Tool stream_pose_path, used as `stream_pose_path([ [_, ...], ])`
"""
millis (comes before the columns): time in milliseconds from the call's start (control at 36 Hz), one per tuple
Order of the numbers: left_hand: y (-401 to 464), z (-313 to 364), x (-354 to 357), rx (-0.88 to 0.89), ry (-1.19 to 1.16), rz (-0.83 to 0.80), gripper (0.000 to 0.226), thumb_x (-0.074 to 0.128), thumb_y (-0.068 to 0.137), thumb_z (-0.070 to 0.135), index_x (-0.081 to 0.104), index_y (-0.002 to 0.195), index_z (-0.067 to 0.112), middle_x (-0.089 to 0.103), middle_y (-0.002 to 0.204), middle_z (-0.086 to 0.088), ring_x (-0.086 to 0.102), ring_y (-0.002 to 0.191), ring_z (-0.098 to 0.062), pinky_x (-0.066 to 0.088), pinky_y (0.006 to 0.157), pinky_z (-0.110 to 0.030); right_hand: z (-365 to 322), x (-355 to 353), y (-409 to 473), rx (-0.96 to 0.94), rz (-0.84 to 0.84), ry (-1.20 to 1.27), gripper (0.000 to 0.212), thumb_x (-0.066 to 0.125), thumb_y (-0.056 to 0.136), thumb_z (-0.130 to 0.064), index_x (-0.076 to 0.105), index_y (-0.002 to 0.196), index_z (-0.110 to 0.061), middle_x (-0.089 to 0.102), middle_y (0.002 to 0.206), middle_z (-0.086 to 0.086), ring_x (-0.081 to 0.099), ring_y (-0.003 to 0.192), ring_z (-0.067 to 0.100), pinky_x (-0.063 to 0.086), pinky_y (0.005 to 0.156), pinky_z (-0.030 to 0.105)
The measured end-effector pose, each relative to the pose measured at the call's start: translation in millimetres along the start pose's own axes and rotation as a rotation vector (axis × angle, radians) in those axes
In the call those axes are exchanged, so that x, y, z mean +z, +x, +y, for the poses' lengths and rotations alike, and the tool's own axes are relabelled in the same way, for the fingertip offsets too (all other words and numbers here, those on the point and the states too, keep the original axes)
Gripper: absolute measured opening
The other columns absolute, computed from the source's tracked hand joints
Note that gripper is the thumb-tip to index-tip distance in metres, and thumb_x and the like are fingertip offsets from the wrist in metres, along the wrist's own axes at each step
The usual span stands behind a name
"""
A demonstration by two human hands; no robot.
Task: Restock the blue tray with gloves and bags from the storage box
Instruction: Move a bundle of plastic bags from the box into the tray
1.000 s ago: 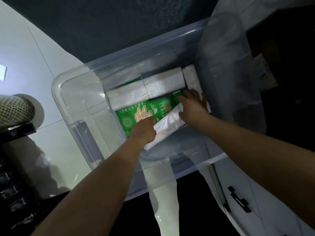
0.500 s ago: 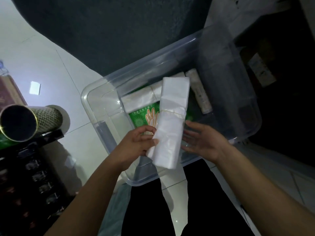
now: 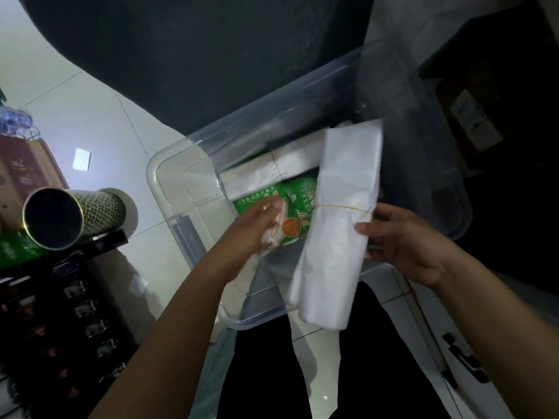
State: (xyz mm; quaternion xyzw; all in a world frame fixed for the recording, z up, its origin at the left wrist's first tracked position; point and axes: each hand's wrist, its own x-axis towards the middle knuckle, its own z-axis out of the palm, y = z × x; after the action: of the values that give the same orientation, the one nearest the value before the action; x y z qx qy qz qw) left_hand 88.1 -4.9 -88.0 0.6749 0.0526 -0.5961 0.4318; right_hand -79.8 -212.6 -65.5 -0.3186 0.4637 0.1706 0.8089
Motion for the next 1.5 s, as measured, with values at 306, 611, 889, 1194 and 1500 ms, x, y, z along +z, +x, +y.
stream_pose_path([
  [306, 167.2, -18.6, 26.9, 0.241, 1.284, 0.420, 0.087, 0.062, 0.085, 0.012, 0.012, 0.156, 0.020, 0.014, 0.164, -0.008, 0.012, 0.150, -0.027, 0.008, 0.118, -0.060, 28.4, 1.9, -9.4, -0.151, 0.099, 0.089, 0.055, 0.073, 0.062, -0.005, 0.066, 0.117, -0.009, 0.073, 0.111, 0.016, 0.072, 0.093, 0.029, 0.059, 0.072, 0.038],
  [611, 200.5, -25.6, 27.7, 0.304, 1.562, 0.510, 0.084, 0.068, 0.070, -0.005, 0.031, 0.144, 0.010, 0.040, 0.144, -0.016, 0.041, 0.126, -0.037, 0.046, 0.086, -0.050, 39.1, -8.2, -12.1, -0.236, 0.183, 0.072, 0.049, 0.071, 0.066, 0.000, 0.067, 0.114, -0.009, 0.074, 0.108, 0.017, 0.071, 0.097, 0.033, 0.060, 0.073, 0.037],
  [889, 208.6, -0.4, 29.0, 0.336, 1.699, 0.503, 0.060, 0.047, 0.085, -0.001, 0.031, 0.142, 0.007, 0.049, 0.129, -0.014, 0.052, 0.112, -0.037, 0.050, 0.063, -0.040, 38.7, -6.9, -12.6, -0.182, 0.191, 0.074, 0.046, 0.068, 0.072, 0.002, 0.066, 0.116, -0.010, 0.074, 0.108, 0.016, 0.072, 0.092, 0.029, 0.058, 0.063, 0.029],
  [1194, 180.5, 31.6, 15.5, 0.363, 1.605, 0.384, 0.052, 0.056, 0.088, 0.005, 0.045, 0.138, 0.013, 0.056, 0.127, -0.018, 0.056, 0.114, -0.039, 0.048, 0.084, -0.044, 31.6, -5.7, -32.2, -0.175, 0.236, 0.080, 0.038, 0.065, 0.078, 0.010, 0.065, 0.111, -0.006, 0.075, 0.105, 0.016, 0.070, 0.094, 0.034, 0.054, 0.082, 0.046],
  [1500, 5.4, 80.4, 16.2, 0.515, 1.005, 0.461, 0.036, 0.062, 0.079, 0.001, 0.063, 0.113, 0.012, 0.067, 0.107, -0.012, 0.062, 0.094, -0.032, 0.039, 0.068, -0.030, -1.5, 4.7, -107.3, -0.211, 0.181, 0.046, 0.028, 0.064, 0.080, 0.009, 0.065, 0.103, -0.008, 0.074, 0.099, 0.017, 0.070, 0.079, 0.027, 0.057, 0.061, 0.033],
])
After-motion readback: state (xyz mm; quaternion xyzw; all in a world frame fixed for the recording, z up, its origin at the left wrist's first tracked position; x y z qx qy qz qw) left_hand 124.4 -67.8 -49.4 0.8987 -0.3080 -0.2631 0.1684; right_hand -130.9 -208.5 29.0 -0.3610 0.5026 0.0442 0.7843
